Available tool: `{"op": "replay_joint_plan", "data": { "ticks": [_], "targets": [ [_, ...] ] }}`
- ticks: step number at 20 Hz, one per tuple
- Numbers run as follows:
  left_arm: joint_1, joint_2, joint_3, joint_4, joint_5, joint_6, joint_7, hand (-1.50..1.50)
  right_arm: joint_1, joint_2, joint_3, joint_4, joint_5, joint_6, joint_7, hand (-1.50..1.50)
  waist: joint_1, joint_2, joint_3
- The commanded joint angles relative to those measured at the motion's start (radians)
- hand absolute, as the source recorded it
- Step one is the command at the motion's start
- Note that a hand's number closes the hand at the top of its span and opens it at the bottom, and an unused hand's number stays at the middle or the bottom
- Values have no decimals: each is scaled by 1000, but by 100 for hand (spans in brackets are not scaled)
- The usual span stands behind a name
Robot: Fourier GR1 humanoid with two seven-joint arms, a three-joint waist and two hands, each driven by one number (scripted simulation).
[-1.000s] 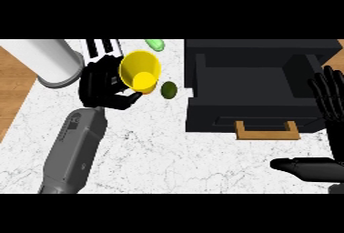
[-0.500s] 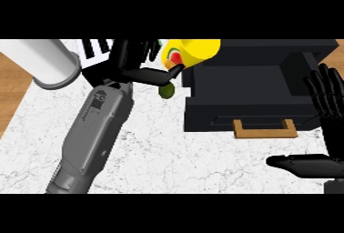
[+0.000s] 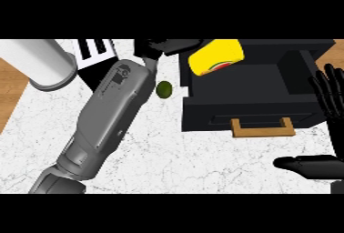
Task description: Pick up the cup, place it into the drawer and close the drawer
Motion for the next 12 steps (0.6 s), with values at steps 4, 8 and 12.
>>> {"op": "replay_joint_plan", "data": {
  "ticks": [4, 8, 12],
  "targets": [
    [-80, -1, -149, 154, 154, 91, 1, 150, -51, -14, -7, -7, -3, -10, 38, -150, -10, 2, 0],
    [-103, -1, -174, 251, 164, 77, -30, 150, -15, 2, -7, 68, 29, -5, -51, -150, -7, 4, 0],
    [-158, -1, -240, 312, 262, 98, -64, 150, 30, -12, -24, 2, -26, 36, -55, -150, -31, 7, 0]
  ]
}}
